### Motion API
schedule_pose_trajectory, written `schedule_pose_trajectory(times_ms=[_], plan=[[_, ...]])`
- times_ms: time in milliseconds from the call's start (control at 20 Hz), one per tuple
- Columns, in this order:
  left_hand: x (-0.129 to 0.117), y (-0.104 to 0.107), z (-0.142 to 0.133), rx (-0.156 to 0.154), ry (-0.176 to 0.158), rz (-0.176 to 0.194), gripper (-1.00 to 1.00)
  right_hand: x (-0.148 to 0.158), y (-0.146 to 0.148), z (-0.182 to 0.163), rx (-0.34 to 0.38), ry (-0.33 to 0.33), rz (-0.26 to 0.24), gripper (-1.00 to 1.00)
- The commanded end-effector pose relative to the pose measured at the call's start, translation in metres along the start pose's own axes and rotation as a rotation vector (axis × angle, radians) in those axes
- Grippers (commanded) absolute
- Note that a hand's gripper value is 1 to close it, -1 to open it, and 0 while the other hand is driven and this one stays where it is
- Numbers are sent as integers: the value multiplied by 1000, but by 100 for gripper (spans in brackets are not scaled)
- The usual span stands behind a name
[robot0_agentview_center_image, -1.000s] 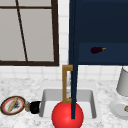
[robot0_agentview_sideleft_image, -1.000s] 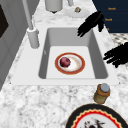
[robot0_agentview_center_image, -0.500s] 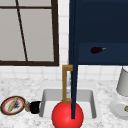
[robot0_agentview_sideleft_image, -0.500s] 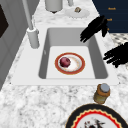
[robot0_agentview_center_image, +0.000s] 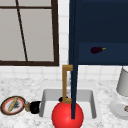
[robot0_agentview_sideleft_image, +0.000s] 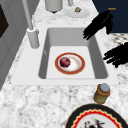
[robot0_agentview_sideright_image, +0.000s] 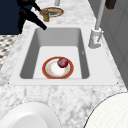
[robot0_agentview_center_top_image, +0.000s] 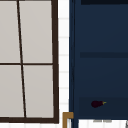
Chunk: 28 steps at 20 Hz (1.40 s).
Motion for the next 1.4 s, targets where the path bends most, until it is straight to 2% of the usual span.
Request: schedule_pose_trajectory(times_ms=[0,900,1350], plan=[[0,0,0,0,0,0,0,7,-11,13,-9,22,-93,-100],[0,0,0,0,0,0,0,25,-87,100,1,69,-124,-100],[0,0,0,0,0,0,0,12,-116,163,-1,56,-143,-100]])
